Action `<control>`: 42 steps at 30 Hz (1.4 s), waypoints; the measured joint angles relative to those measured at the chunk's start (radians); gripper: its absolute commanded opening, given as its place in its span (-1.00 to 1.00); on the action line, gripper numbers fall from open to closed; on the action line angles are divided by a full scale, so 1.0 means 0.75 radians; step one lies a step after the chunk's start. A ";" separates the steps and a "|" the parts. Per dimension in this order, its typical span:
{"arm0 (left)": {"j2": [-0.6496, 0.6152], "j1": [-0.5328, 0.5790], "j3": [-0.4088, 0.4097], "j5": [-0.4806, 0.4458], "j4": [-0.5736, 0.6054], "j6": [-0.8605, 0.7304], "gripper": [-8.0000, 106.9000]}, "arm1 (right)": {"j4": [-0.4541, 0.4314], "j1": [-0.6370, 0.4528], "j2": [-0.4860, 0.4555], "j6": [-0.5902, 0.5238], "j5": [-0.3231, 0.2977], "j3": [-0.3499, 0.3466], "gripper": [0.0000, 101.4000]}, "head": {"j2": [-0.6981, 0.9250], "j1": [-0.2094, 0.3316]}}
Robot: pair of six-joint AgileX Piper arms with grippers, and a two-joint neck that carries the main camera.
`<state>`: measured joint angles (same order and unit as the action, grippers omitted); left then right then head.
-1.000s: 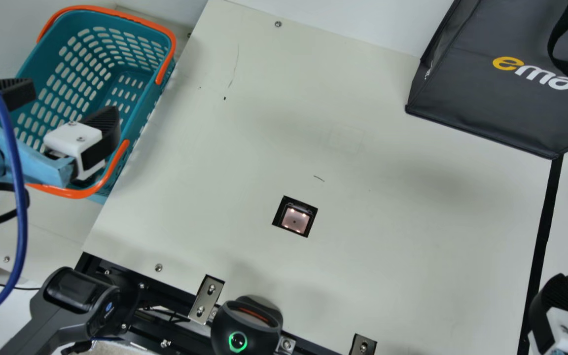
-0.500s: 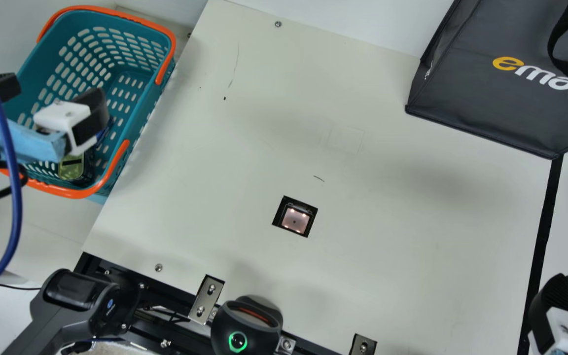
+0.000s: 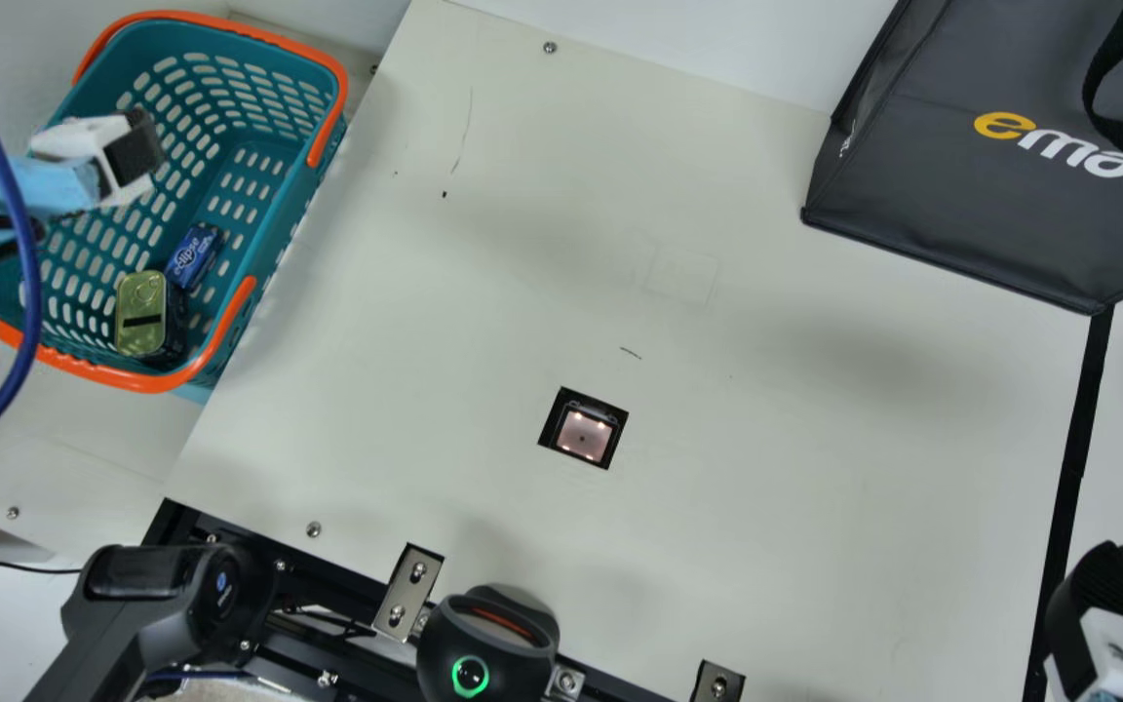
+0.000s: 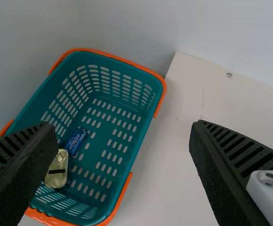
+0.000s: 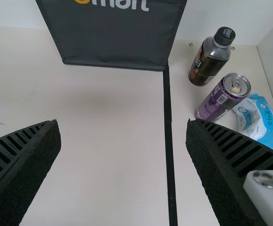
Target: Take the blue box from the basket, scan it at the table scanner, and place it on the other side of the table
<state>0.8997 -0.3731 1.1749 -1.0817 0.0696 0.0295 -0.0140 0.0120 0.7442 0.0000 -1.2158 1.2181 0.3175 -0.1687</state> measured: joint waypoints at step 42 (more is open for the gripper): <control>0.959 -0.353 0.265 0.026 0.230 -0.983 0.71 | 0.000 0.000 0.000 0.000 0.000 0.000 0.87 | 0.000 0.002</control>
<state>1.6193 -0.6377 1.3738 -1.0622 0.2417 -0.7074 -0.0140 0.0120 0.7442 0.0000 -1.2158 1.2181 0.3175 -0.1672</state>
